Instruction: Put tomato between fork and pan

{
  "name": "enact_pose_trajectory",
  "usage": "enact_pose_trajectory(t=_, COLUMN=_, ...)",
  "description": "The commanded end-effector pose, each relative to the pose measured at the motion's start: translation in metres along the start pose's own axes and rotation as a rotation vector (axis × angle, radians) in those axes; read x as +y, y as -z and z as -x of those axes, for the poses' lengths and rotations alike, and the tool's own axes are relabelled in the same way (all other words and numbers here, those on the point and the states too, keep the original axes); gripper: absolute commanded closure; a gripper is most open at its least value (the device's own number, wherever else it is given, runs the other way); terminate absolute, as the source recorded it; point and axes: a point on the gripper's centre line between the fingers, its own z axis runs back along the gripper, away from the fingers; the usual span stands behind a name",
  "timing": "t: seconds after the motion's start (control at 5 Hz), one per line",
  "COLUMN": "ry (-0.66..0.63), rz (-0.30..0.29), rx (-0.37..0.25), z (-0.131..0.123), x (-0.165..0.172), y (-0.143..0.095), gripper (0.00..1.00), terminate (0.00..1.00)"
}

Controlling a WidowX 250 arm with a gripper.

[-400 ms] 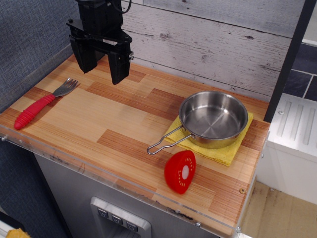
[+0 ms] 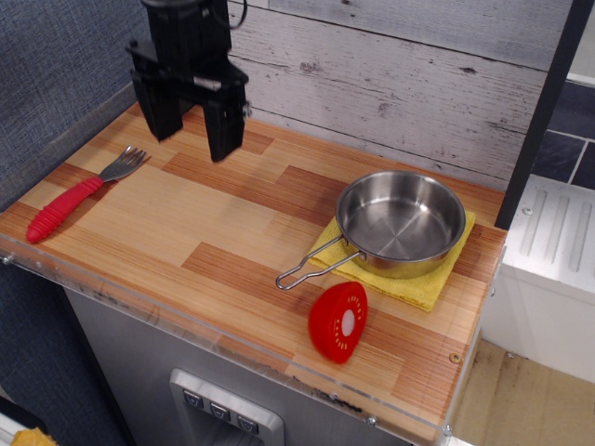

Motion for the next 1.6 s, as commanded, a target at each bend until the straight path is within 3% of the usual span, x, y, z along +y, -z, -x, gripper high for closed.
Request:
enact_pose_trajectory(t=0.0, ry=0.066, rz=0.055, rx=-0.062, z=0.015, x=-0.05, y=-0.021, gripper=0.0, terminate=0.0)
enact_pose_trajectory(t=0.2, ry=0.029, rz=0.051, rx=-0.102, z=0.027, x=-0.069, y=-0.03, gripper=0.0, terminate=0.0)
enact_pose_trajectory(t=0.4, ry=0.03, rz=0.081, rx=-0.074, z=0.036, x=-0.084, y=-0.023, gripper=0.0, terminate=0.0)
enact_pose_trajectory(t=0.6, ry=-0.006, rz=0.049, rx=-0.067, z=0.045, x=-0.095, y=-0.011, gripper=0.0, terminate=0.0)
enact_pose_trajectory(t=1.0, ry=0.019, rz=0.069, rx=-0.033, z=0.059, x=-0.12, y=0.031, gripper=0.0, terminate=0.0)
enact_pose_trajectory(t=1.4, ry=0.031, rz=0.068, rx=-0.106, z=0.057, x=-0.142, y=0.053, gripper=0.0, terminate=0.0)
